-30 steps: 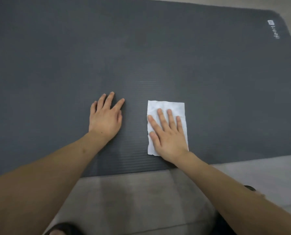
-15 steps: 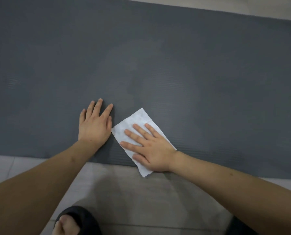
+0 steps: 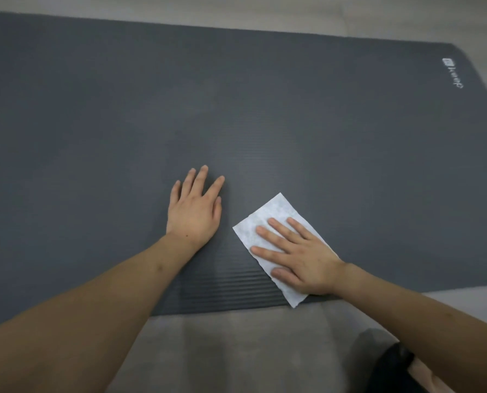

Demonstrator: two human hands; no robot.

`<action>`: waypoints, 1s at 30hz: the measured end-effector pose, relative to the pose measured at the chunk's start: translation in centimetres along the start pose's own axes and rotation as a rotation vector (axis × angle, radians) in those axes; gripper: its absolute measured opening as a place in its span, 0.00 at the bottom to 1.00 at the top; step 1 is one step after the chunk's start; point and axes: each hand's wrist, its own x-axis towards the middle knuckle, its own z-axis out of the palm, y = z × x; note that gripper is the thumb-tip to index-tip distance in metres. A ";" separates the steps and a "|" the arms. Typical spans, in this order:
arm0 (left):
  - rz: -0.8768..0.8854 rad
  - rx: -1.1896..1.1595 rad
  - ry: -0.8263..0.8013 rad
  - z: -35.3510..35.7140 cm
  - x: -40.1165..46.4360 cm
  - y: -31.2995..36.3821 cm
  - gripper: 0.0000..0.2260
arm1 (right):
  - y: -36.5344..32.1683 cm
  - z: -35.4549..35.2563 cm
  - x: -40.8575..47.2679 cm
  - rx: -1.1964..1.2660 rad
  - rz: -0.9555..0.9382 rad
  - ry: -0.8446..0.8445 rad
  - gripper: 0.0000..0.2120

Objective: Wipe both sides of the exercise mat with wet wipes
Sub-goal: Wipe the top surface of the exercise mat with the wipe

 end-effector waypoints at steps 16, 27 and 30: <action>-0.216 -0.011 0.068 -2.4 15.2 -11.2 0.21 | 7.2 -4.4 17.4 0.061 0.119 0.074 0.27; -0.125 -0.057 0.119 -3.8 36.3 -15.0 0.20 | 12.3 -6.2 27.8 0.147 0.348 0.196 0.27; -0.173 -0.037 0.125 -2.9 37.2 -15.6 0.21 | 14.0 -6.8 30.4 0.126 0.367 0.200 0.27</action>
